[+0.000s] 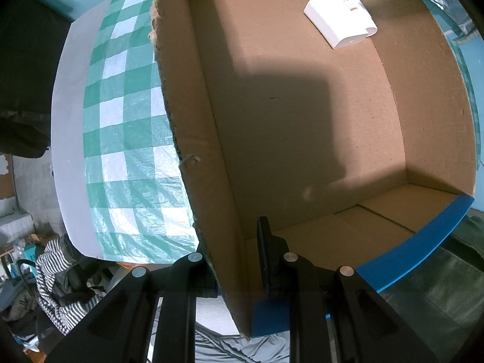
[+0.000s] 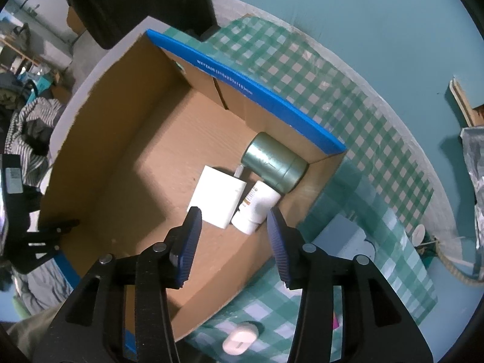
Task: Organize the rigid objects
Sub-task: 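Lower the pill bottle into the box beside the tin and open the right gripper, then move the right gripper back to the table and grasp the white KINYO case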
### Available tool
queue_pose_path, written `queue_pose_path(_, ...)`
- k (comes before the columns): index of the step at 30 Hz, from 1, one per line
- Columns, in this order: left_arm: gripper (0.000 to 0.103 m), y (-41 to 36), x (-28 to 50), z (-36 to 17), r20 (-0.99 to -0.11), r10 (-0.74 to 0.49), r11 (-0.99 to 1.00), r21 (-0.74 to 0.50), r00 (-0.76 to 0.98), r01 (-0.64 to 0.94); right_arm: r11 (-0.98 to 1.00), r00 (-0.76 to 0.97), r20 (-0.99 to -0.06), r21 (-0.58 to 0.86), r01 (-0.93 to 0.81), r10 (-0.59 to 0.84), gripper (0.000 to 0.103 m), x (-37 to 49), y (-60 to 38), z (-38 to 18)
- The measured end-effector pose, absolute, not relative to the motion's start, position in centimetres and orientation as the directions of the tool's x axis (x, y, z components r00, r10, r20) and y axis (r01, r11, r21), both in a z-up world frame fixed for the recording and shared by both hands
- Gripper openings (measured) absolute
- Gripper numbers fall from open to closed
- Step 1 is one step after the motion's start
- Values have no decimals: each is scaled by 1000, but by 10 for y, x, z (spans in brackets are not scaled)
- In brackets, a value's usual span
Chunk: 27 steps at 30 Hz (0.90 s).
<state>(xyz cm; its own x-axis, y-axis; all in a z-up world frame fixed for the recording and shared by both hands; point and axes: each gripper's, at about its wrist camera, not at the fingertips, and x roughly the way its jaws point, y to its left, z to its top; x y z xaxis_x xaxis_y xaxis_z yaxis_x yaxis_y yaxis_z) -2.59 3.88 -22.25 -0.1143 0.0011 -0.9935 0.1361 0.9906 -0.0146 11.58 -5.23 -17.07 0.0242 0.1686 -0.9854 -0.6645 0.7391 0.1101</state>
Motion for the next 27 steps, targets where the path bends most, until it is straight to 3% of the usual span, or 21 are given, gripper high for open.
queue_pose_path(16,19,38,-25,-222,-994,0,990,-16,-107,143,775,86,-978,96,-624,190,48,91,-94,-130)
queue_pose_path(27,19,41,-25,-222,-994,-12,990,-28,-110,141,840,64,-980,129,-527,190,49,63,-137,-142)
